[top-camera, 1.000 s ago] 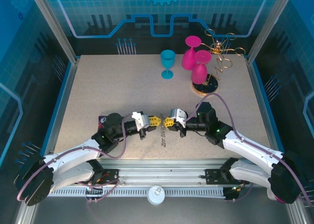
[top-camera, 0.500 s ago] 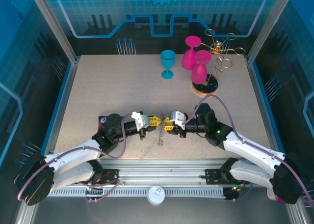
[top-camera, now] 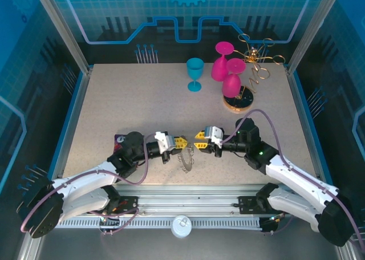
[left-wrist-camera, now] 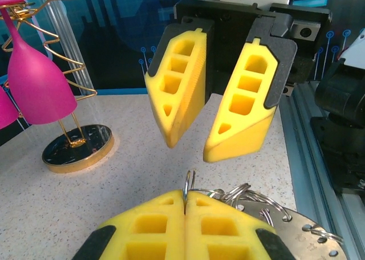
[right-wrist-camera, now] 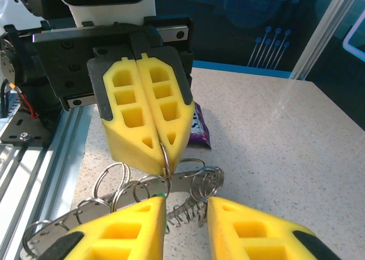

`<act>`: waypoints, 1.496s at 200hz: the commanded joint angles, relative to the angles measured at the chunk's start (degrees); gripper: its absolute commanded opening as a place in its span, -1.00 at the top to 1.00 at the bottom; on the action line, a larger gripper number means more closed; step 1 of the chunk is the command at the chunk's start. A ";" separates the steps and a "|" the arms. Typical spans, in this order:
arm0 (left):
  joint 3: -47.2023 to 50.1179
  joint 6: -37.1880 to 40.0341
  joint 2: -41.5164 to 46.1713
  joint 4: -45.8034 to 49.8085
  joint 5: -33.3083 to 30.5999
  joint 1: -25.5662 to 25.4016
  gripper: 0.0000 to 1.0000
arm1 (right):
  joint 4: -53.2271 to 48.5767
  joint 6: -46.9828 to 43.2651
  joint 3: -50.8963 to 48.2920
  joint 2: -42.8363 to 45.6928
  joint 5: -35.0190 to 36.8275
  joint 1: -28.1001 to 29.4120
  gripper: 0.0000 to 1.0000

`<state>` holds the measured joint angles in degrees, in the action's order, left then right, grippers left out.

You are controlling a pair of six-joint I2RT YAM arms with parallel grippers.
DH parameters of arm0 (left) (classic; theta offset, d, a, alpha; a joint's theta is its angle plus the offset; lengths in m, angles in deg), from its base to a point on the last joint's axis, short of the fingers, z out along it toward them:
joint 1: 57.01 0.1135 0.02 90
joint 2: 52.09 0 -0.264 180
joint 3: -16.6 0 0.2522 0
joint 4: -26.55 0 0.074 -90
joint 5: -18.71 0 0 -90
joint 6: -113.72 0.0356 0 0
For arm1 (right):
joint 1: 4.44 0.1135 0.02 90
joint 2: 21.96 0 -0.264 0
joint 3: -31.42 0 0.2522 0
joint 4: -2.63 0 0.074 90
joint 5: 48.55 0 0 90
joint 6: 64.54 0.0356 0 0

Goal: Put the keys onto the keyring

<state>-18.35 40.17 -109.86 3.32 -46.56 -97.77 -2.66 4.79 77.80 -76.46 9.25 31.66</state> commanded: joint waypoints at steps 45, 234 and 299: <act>-2.26 0.65 -0.23 -1.31 2.87 0.22 1.00 | 5.93 0.88 1.75 -4.83 -2.66 2.51 0.52; -17.83 12.02 -2.69 37.65 -4.43 0.16 1.00 | -27.37 -12.58 20.32 -8.60 2.65 6.35 1.00; -10.60 9.18 1.88 21.21 1.46 0.27 1.00 | -9.99 -4.25 7.92 -2.37 -0.48 1.59 0.49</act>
<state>-31.44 50.64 -109.54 32.10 -48.46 -97.77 -20.67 -3.40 88.91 -80.70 12.85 34.85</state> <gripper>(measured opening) 0.050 0.248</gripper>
